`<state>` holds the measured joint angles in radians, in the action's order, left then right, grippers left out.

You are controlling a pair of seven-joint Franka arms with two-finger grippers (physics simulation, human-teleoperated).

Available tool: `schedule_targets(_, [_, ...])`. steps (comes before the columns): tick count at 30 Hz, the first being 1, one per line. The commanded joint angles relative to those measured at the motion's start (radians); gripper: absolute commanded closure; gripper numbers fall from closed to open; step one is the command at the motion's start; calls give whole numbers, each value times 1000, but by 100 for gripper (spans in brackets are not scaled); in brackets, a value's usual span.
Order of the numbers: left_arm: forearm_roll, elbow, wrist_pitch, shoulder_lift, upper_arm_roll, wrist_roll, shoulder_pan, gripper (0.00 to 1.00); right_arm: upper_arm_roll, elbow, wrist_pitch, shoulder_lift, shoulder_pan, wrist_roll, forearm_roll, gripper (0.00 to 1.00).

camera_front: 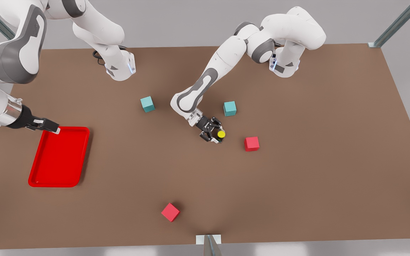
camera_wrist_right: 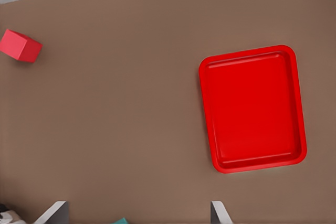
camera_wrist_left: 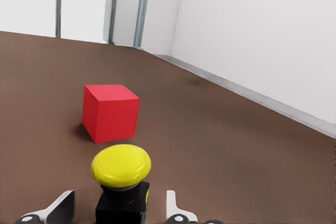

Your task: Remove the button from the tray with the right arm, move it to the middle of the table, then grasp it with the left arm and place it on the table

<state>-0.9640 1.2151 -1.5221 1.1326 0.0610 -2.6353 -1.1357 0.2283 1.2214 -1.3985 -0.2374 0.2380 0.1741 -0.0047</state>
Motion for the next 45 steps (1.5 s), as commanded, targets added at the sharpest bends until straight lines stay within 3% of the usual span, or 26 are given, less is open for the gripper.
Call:
schedule_targets(1, [4, 0, 5, -4, 0, 29, -1, 0, 3, -3, 0, 1, -11, -18, -3, 0])
schedule_targets(10, [31, 0, 88, -134, -32, 133, -22, 0, 3, -8, -5, 6, -2, -19, -4, 0])
schedule_targets(11, [54, 0, 109, -171, -38, 167, -21, 0, 3, -8, -7, 4, -5, -18, -4, 0])
schedule_targets(13, [162, 1, 94, -368, -44, 331, 23, 0, 3, -8, -5, 7, -9, -18, -3, 0])
schedule_targets(16, [324, -5, 91, -639, -43, 638, 212, 0, 3, -8, -5, 7, -2, -18, -3, 0])
schedule_targets(18, [527, -8, 42, -778, -41, 1018, 422, 0, -1, -8, -7, 6, 0, -19, -4, 0])
schedule_targets(20, [677, -9, 36, -810, -43, 1435, 609, 0, 0, -6, -24, 3, -6, -21, -6, 0])
schedule_targets(21, [881, -9, 36, -861, -41, 1843, 795, 0, 2, -5, -28, 0, -11, -19, -8, 0])
schedule_targets(22, [930, -5, 39, -867, -41, 2070, 890, 0, 2, -3, -28, 0, -11, -19, -8, 0])
schedule_targets(24, [939, 18, 49, -866, -38, 2657, 976, 0, 2, -3, -30, 0, -11, -19, -6, 0])
schedule_targets(25, [950, 40, 36, -882, -41, 2658, 976, 0, 3, 0, -30, 0, -13, -19, -8, 0])
schedule_targets(26, [950, 318, -191, -1039, -41, 2649, 975, 0, 3, 1, -36, 0, -13, -19, -8, 0])
schedule_targets(27, [949, 385, -230, -1065, -41, 2652, 976, 0, 3, 1, -37, 0, -13, -19, -8, 0])
schedule_targets(45, [941, 360, -221, -1036, -44, 2611, 956, 0, 5, -5, -42, -2, -13, -19, -15, 0])
